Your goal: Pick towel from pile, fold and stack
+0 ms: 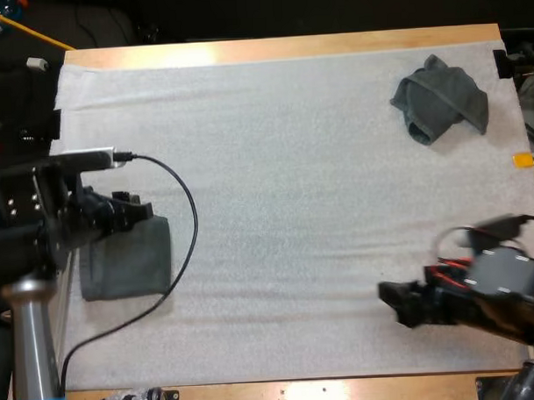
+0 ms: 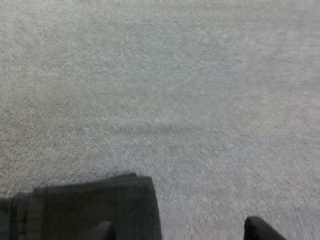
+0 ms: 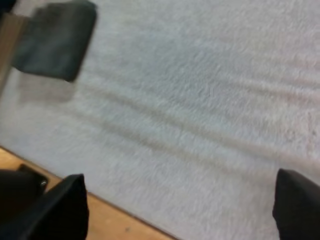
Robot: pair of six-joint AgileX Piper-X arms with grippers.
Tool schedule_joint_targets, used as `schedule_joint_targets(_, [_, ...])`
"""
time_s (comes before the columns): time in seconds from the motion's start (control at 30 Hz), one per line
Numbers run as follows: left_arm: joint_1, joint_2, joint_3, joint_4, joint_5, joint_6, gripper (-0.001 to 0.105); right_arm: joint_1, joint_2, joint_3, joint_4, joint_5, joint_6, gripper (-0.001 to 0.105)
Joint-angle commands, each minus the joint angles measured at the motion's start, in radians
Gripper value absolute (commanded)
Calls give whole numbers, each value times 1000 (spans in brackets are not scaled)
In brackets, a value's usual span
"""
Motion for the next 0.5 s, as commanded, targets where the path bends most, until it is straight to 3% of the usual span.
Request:
schedule_joint_targets(0.0, [-6,-23,-4,9,9,6,51,0,20,14,-60,6,-25,74])
schedule_joint_targets(0.23, [-15,-95,-4,59,9,-10,51,-60,161,29,-210,-17,-60,74])
schedule_joint_targets(0.37, [-68,-120,-4,67,9,-13,51,-175,222,29,-248,-110,-112,74])
schedule_joint_targets(0.47, [-116,-139,-4,74,9,-13,51,-275,233,29,-245,-114,-143,74])
